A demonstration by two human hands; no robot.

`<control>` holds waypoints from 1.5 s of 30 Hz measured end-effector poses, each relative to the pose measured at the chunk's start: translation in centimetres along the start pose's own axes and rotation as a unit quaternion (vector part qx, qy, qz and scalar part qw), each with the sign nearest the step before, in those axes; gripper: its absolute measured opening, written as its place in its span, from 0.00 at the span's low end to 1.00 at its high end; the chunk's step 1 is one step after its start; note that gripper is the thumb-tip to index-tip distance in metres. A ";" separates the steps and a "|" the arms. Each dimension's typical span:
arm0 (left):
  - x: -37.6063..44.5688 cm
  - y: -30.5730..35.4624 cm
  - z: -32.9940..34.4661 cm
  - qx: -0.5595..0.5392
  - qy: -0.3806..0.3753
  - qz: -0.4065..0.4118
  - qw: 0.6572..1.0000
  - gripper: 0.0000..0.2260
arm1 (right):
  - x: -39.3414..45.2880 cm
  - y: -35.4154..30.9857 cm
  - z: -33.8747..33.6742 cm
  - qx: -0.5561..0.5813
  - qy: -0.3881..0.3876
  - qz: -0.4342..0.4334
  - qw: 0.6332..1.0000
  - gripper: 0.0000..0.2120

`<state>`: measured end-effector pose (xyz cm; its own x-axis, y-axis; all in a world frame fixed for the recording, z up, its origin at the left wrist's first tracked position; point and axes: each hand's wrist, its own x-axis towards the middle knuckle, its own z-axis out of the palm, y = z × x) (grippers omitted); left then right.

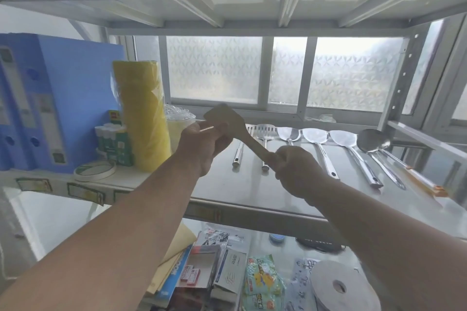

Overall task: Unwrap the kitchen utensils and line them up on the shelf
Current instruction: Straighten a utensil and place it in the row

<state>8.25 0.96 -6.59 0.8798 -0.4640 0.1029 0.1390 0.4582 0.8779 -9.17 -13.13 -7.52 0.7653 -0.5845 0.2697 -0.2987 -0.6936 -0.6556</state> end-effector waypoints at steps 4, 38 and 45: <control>-1.7 -0.6 -0.1 0.138 -0.045 0.005 0.989 0.17 | 0.6 -2.8 3.8 0.170 -0.016 0.078 0.982 0.07; 8.9 -1.7 -5.4 0.758 -0.123 0.008 0.641 0.13 | 2.4 -5.1 11.1 -0.251 -0.065 -0.264 0.929 0.09; 12.0 -2.7 -5.5 0.723 -0.131 -0.013 0.678 0.13 | 5.7 -5.7 11.5 -0.308 -0.111 -0.250 0.911 0.14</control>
<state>20.90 -1.68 -10.24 0.7484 -0.6632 -0.0073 -0.6050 -0.6871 0.4024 3.49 -7.65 -10.38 0.9694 -0.0789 0.2326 -0.0927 -0.9945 0.0491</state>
